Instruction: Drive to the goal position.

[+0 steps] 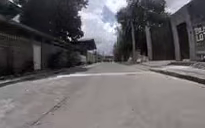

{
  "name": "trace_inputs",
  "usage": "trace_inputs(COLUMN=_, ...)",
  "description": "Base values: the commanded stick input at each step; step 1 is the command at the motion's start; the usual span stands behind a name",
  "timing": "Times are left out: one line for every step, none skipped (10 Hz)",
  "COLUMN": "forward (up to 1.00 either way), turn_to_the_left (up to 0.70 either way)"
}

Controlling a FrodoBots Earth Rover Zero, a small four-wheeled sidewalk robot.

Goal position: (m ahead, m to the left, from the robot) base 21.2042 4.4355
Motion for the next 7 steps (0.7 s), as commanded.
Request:
trace_inputs(forward=1.0, turn_to_the_left=-0.26)
trace_inputs(forward=1.0, turn_to_the_left=-0.4)
trace_inputs(forward=1.0, turn_to_the_left=-0.4)
trace_inputs(forward=1.0, turn_to_the_left=-0.4)
trace_inputs(forward=1.0, turn_to_the_left=-0.28)
trace_inputs(forward=1.0, turn_to_the_left=-0.06)
trace_inputs(forward=1.0, turn_to_the_left=0.0)
